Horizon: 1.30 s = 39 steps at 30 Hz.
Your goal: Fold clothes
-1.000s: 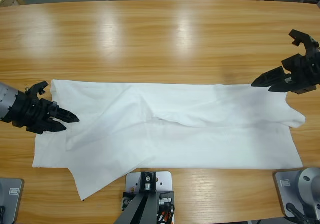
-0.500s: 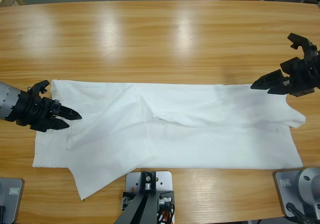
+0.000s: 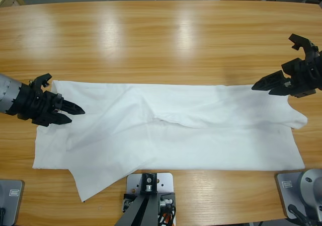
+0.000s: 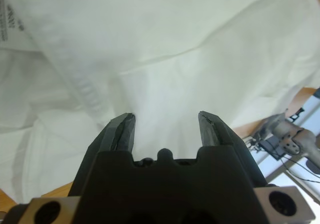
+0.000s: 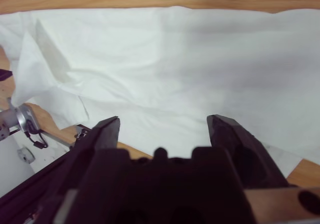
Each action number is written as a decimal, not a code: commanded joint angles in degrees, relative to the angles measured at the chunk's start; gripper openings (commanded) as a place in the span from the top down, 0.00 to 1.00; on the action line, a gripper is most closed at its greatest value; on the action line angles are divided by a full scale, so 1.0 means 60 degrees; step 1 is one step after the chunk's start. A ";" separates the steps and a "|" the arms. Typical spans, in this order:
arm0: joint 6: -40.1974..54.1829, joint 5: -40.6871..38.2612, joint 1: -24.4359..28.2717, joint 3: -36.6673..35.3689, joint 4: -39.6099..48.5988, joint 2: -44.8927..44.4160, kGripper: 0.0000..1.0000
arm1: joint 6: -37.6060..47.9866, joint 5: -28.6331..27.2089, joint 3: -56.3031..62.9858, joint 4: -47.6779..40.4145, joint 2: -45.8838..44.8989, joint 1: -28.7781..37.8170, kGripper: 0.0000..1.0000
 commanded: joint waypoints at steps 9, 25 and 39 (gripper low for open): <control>0.0047 0.0504 -0.0365 0.0051 0.0683 0.0257 0.48 | -0.0125 -0.0065 0.0459 -0.0195 0.0164 0.0010 0.29; -0.0027 0.0571 -0.0508 0.0133 0.0314 0.0752 0.48 | -0.0125 -0.0068 0.0658 -0.0353 0.0155 -0.0125 0.29; 0.0319 0.0680 -0.0953 0.0336 -0.0652 0.1054 1.00 | -0.0125 -0.0039 0.0778 -0.0464 0.0105 -0.0225 0.29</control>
